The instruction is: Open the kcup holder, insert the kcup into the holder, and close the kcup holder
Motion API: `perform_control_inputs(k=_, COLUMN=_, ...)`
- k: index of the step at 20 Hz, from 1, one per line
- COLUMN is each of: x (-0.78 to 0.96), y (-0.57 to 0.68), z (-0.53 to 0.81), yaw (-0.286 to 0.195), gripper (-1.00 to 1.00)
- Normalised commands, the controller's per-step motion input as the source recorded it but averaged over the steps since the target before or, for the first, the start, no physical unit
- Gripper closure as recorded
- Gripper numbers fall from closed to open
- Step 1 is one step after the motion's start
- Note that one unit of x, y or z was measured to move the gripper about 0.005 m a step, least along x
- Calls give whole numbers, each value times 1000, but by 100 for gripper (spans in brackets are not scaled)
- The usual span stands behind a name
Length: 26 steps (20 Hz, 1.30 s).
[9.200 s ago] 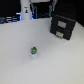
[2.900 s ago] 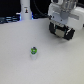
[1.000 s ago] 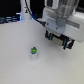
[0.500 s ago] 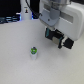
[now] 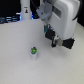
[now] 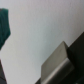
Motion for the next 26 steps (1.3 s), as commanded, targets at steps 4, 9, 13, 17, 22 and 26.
perform_control_inputs(k=4, x=-322, y=-351, z=-111, yaw=-279, gripper=-100)
perform_control_inputs(k=9, x=-345, y=-391, z=-287, yaw=-269, gripper=-100)
perform_control_inputs(k=13, x=-343, y=-435, z=-407, yaw=-264, gripper=-100)
perform_control_inputs(k=17, x=-325, y=-446, z=-452, yaw=-265, gripper=-100)
perform_control_inputs(k=22, x=-229, y=-453, z=-415, yaw=-267, gripper=-100)
perform_control_inputs(k=26, x=27, y=-341, z=-276, yaw=-258, gripper=-100)
